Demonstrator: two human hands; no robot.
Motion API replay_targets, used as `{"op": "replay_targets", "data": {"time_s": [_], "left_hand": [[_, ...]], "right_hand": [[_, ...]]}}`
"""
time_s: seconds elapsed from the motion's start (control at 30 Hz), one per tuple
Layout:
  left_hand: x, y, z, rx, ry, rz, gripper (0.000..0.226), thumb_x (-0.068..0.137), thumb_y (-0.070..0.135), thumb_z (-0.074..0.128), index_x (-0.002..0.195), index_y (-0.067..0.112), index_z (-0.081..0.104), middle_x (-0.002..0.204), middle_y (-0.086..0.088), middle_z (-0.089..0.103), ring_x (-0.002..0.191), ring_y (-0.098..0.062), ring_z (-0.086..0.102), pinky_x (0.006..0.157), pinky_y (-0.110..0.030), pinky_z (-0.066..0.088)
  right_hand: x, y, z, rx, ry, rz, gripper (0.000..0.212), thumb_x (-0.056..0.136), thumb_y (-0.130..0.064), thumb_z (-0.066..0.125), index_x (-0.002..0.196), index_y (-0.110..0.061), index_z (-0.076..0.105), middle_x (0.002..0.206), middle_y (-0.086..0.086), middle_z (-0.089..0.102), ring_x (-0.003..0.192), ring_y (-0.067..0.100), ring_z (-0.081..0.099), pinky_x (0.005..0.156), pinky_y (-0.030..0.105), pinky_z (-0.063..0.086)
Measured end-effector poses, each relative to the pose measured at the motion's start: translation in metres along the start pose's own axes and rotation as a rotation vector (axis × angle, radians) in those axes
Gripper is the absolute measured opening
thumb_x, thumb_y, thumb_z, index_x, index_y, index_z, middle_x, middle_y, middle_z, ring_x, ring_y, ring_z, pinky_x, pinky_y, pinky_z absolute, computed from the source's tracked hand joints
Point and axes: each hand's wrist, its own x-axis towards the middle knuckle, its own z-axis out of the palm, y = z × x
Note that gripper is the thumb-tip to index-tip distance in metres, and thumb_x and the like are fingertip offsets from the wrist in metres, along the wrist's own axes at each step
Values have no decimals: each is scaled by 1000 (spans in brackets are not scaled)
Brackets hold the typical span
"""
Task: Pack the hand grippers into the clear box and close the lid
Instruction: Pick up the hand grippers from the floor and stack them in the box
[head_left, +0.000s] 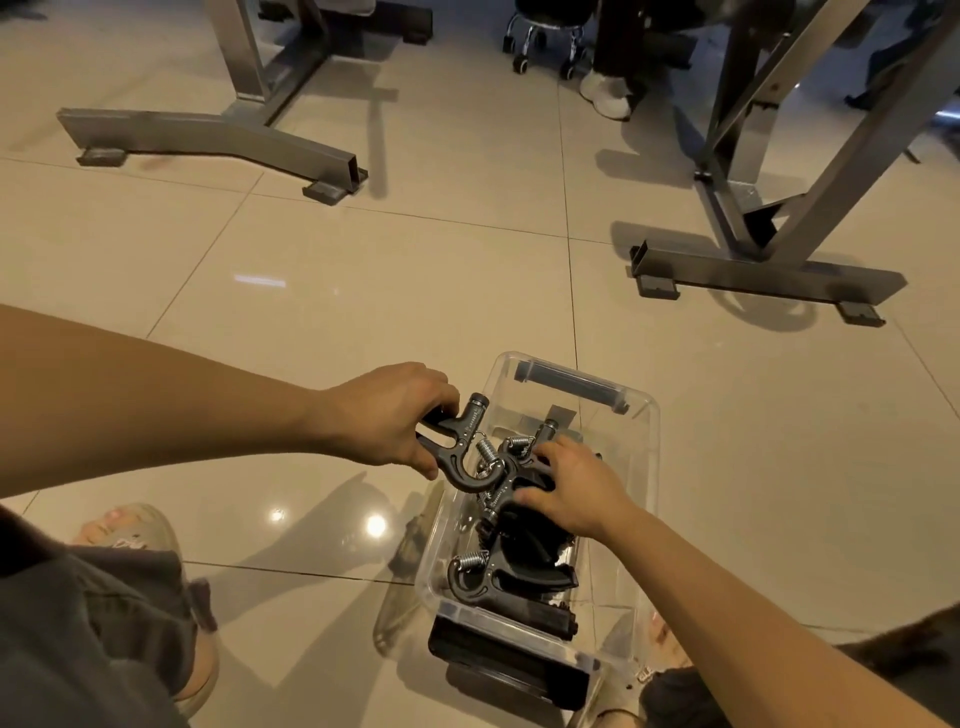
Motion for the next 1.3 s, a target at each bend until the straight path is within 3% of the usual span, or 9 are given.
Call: {"op": "replay_targets", "data": {"time_s": [0.1,0.2,0.37,0.53,0.63,0.77,1.0,1.13,1.3], "left_hand": [[1,3,1,-52,95,-70,55,64,59,85,99,25,59,94,11,57,88,-12,52,75,-31,47],[3,9,-4,-99,218,-125,55,65,59,85,98,23,60,94,8,59,86,-14,53,74,-34,48],[3,22,-10,-105,340,-143,59,66,64,82,104,23,62,95,8,60,87,-14,54,75,-34,50],[2,29,-21,-158,365,-141,51,78,69,68,105,26,61,94,12,60,85,-12,58,74,-33,50],[4,22,-31,-177,396,-103,32,94,44,62,120,27,58,108,11,60,98,-12,61,83,-32,50],[5,17,-36,-253,97,-16,57,93,26,71,145,32,48,135,13,56,114,-5,58,98,-27,47],[5,25,-28,-350,111,55,22,90,31,73,112,26,73,92,4,74,84,-15,68,81,-44,55],[4,29,-33,-243,224,45,21,94,39,67,106,23,74,77,9,68,71,-11,60,67,-36,50],[11,25,-43,-100,307,-73,29,95,45,62,97,19,74,73,6,66,67,-15,60,61,-38,49]], "right_hand": [[0,-17,-29,500,149,18,23,95,-35,62,108,-18,70,106,-2,68,101,18,64,88,38,53],[-6,-36,-55,965,121,56,20,98,-27,60,96,-12,73,84,1,71,78,15,67,85,43,55],[-14,-52,-69,1147,131,60,12,94,-13,70,100,-2,69,70,2,68,58,11,62,68,36,52],[-11,-43,-83,1071,145,61,11,98,-9,63,101,-1,71,76,7,69,61,11,65,58,30,56],[-10,-29,-97,980,69,1,15,100,-12,60,103,-3,72,79,9,67,67,15,64,59,30,56],[-10,-18,-103,877,-50,-113,19,101,-15,59,105,-4,73,80,10,65,73,20,60,65,33,53],[-10,-25,-104,925,-37,-125,20,101,-20,60,106,-6,74,82,8,63,75,19,60,64,34,53],[-9,-33,-102,962,127,9,28,97,-28,67,117,-9,66,97,12,71,74,28,67,72,46,60],[-20,-49,-107,844,3,16,57,86,-52,73,126,-15,59,110,6,69,89,20,74,80,45,63]]}}
